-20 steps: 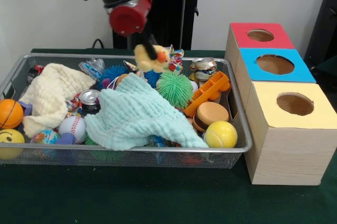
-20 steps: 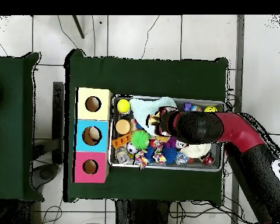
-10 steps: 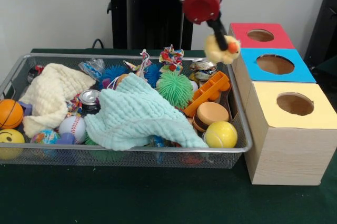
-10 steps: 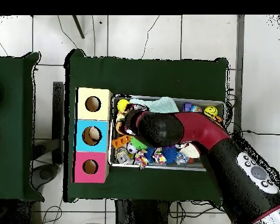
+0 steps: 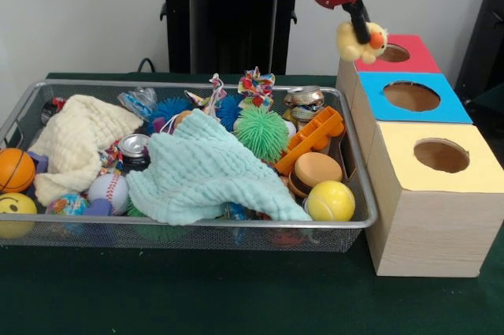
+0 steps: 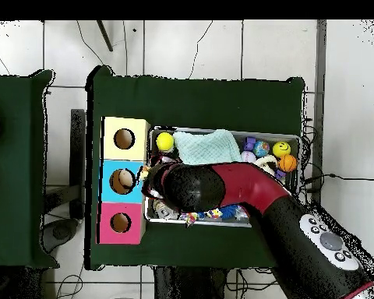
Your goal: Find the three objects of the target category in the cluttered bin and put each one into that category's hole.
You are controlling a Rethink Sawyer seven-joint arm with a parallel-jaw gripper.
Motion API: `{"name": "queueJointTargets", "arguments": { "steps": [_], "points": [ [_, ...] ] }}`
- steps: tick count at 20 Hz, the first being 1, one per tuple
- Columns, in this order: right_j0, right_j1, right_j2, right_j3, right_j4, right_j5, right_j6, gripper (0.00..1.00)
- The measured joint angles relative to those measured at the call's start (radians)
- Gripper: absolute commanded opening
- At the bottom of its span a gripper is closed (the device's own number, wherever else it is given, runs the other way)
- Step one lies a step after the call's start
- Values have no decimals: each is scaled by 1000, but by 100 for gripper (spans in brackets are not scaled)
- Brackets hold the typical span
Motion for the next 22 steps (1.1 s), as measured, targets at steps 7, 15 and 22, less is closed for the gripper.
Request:
{"name": "queueJointTargets", "arguments": {
  "steps": [7,15,22],
  "points": [
    [47,-42,-58,79,1,-8,0,0],
    [144,-64,-132,148,38,-84,41,0],
    [244,-79,-191,179,86,-163,141,0]
  ]
}}
